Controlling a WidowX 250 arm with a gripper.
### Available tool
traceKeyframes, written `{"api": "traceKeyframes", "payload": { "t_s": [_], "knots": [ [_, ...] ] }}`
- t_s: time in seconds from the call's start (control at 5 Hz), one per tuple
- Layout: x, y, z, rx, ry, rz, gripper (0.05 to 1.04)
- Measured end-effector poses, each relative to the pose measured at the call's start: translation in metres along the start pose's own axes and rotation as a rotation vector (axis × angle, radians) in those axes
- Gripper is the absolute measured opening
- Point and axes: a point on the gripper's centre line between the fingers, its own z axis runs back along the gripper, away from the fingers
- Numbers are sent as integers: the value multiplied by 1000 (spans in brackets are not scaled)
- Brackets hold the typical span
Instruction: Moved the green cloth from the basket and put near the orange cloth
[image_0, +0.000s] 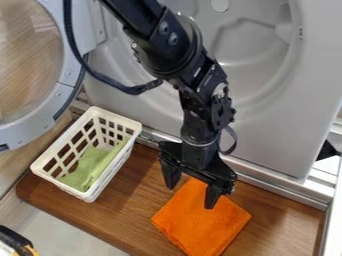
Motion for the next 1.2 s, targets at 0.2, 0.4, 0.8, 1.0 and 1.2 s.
{"api": "traceKeyframes", "payload": {
  "t_s": [0.2,0.4,0.8,1.0,1.2],
  "knots": [
    [-3,0,-4,0,19,1,1001],
    [-9,35,2,-10,39,76,1001],
    [-23,91,34,14,0,172,1001],
    [-36,121,32,47,-4,242,1001],
    [-41,141,23,90,33,274,1001]
  ]
}}
